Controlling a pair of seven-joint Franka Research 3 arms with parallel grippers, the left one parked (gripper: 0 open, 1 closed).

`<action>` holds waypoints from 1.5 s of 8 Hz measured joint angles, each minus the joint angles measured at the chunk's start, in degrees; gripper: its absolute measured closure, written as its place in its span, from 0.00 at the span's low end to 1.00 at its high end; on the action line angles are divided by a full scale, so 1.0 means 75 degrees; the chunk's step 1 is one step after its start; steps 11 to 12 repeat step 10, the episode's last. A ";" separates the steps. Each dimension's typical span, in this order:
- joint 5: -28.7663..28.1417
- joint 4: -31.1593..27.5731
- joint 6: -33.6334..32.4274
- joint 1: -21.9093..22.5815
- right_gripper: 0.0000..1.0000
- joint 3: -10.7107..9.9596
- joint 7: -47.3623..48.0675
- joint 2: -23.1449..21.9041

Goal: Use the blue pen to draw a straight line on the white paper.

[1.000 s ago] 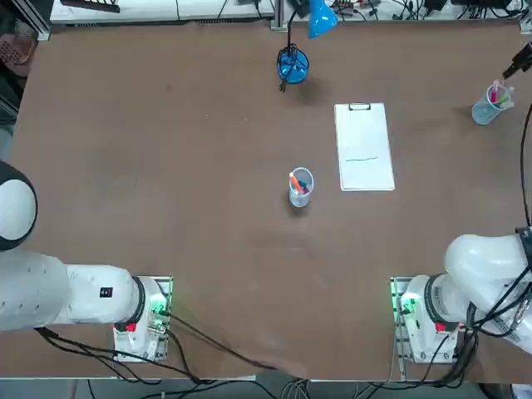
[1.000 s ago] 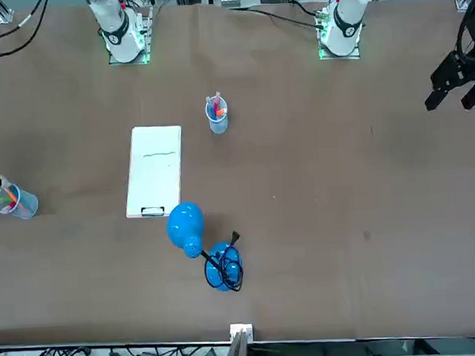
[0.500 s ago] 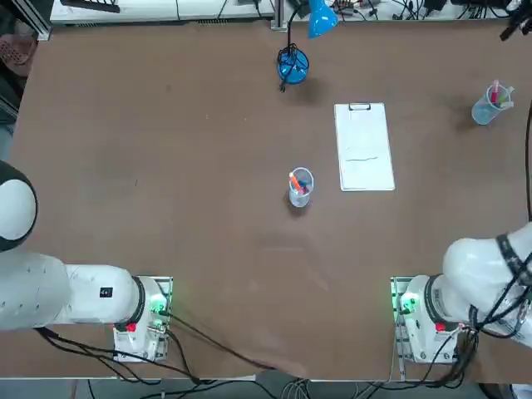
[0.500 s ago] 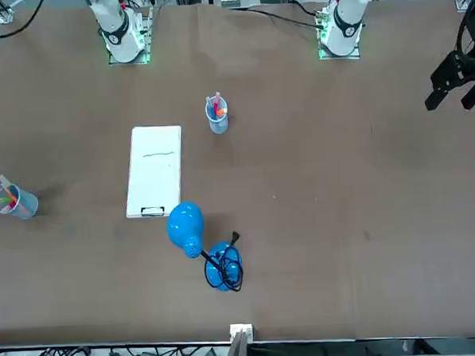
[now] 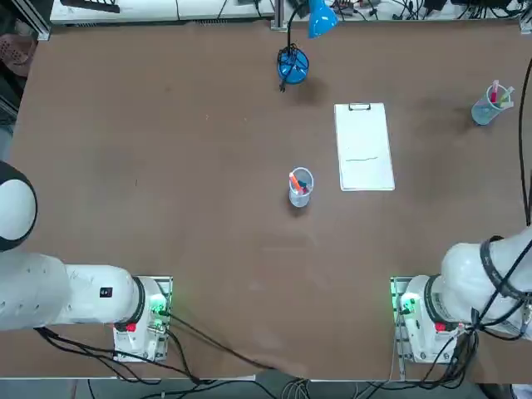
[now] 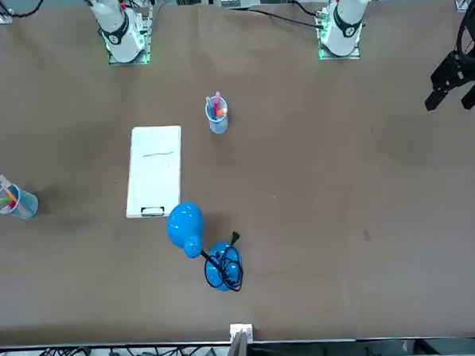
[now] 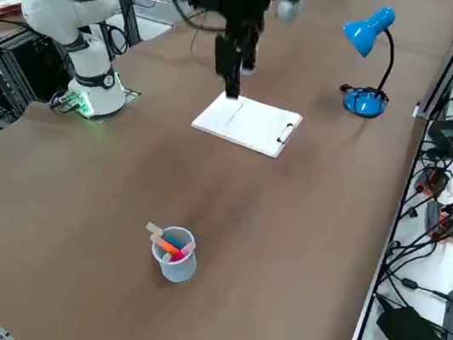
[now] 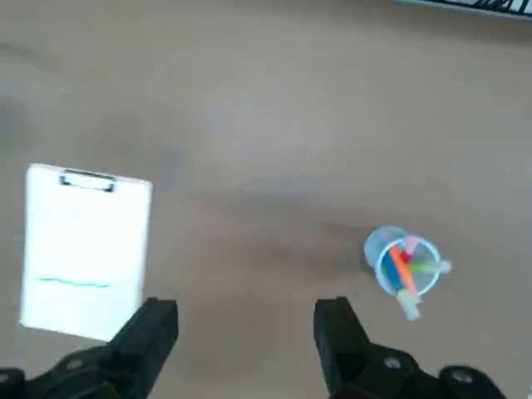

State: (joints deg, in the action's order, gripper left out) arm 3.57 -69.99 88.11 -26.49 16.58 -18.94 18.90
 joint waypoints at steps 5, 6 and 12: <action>-0.0336 -0.1144 -0.0329 0.1387 0.00 -0.0831 0.0647 -0.1481; -0.0521 -0.1532 -0.0294 0.2151 0.00 -0.1621 0.0647 -0.1776; -0.0696 -0.2612 -0.0193 0.3777 0.00 -0.3154 0.0704 -0.2674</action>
